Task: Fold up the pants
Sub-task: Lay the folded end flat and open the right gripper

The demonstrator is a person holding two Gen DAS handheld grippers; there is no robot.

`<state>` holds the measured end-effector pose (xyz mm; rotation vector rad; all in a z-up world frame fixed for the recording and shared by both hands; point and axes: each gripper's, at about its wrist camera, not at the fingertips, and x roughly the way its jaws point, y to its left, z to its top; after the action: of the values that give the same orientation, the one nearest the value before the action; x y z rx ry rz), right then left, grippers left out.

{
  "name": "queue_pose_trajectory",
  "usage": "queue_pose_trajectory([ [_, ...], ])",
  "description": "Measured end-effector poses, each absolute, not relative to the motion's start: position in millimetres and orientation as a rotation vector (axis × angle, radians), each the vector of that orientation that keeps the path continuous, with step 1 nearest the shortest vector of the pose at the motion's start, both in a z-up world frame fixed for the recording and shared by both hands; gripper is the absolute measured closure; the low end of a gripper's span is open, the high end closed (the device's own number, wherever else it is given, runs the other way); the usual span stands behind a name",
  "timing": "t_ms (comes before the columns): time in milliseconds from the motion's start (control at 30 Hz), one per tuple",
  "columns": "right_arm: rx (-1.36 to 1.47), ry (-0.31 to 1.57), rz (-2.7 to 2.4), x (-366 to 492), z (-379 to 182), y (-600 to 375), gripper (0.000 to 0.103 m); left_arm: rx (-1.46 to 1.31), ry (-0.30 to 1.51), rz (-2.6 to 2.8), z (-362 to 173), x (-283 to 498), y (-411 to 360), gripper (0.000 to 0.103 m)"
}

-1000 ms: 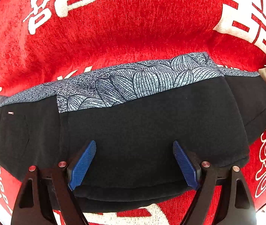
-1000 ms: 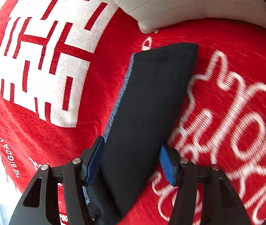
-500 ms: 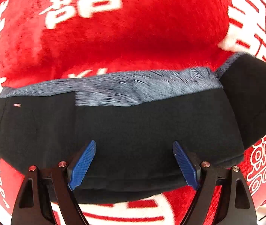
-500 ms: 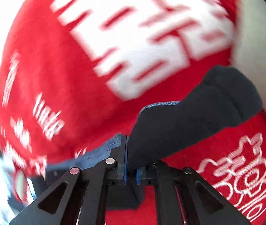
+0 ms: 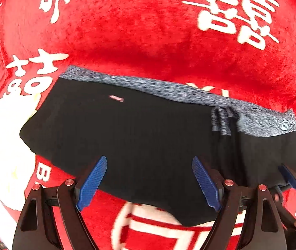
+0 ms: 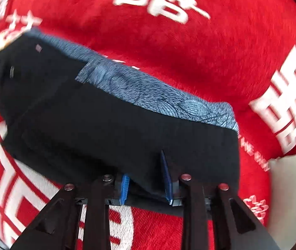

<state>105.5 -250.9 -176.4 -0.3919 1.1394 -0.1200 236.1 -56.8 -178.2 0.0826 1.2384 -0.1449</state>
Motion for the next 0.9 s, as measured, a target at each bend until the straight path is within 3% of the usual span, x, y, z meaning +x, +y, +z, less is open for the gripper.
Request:
queue_pose_trajectory([
  [133,-0.278,1.151,-0.098,84.9,-149.6,-263.3,0.051,0.047,1.267,-0.233,-177.2,240.9,-66.1,0.017],
  [400,0.103,1.142,-0.282,98.8,-115.7,-357.4,0.051,0.038,1.285,-0.403,-172.4,236.6,-130.1,0.017],
  [433,0.161,1.147,-0.289,108.6,-115.6,-373.4,0.053,0.045,1.268,-0.416,-169.7,237.0,-142.4,0.017],
  [500,0.273,1.147,-0.284,127.4,-118.2,-398.4,0.073,0.049,1.253,-0.443,-167.9,238.1,-160.0,0.017],
  [567,0.352,1.141,-0.296,153.4,-124.9,-419.2,0.078,0.079,1.257,-0.459,-175.4,237.3,-175.9,0.017],
  [733,0.28,1.318,-0.226,180.7,-177.8,-408.1,0.079,0.12,1.362,-0.427,-221.4,216.1,-177.8,0.015],
  [900,0.138,1.259,-0.148,142.1,-164.4,-380.2,0.077,0.011,1.355,-0.427,-205.1,214.5,-147.2,0.015],
])
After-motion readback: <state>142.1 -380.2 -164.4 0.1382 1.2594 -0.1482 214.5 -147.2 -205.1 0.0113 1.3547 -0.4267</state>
